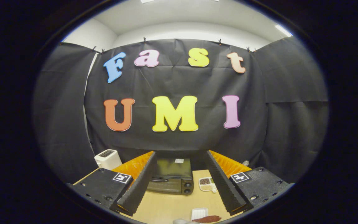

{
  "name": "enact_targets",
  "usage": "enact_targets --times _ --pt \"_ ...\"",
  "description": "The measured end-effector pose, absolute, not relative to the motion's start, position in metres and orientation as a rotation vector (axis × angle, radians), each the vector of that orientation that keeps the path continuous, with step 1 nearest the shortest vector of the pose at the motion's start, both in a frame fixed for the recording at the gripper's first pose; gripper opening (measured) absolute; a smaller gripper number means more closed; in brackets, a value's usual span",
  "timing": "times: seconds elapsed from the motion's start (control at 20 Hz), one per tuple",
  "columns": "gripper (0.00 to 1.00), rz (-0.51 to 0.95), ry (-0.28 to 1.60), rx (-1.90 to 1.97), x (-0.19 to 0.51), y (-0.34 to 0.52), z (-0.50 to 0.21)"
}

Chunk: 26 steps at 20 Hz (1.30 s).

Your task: Open the toaster oven, put the food inside, and close the toaster oven door.

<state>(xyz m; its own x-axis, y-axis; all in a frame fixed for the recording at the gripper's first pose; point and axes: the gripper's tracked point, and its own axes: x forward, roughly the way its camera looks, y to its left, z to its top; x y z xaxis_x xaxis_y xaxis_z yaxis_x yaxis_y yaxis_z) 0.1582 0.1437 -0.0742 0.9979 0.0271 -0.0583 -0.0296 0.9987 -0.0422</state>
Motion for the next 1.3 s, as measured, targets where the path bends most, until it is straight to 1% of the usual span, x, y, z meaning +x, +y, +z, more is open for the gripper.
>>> enact_targets --times 0.3,0.5,0.7,0.85,1.0,1.3 --pt "1.00 0.065 0.150 -0.060 0.245 0.214 -0.166" --pt "1.00 0.045 0.231 -0.050 0.300 0.236 -0.231" --pt "1.00 0.008 0.297 -0.053 0.339 0.239 -0.278" --pt "1.00 -0.003 0.348 -0.035 0.346 0.239 -0.302" --pt "1.00 -0.011 0.338 -0.054 0.343 0.236 -0.301" --pt "1.00 0.000 0.371 -0.059 0.317 0.236 -0.306"
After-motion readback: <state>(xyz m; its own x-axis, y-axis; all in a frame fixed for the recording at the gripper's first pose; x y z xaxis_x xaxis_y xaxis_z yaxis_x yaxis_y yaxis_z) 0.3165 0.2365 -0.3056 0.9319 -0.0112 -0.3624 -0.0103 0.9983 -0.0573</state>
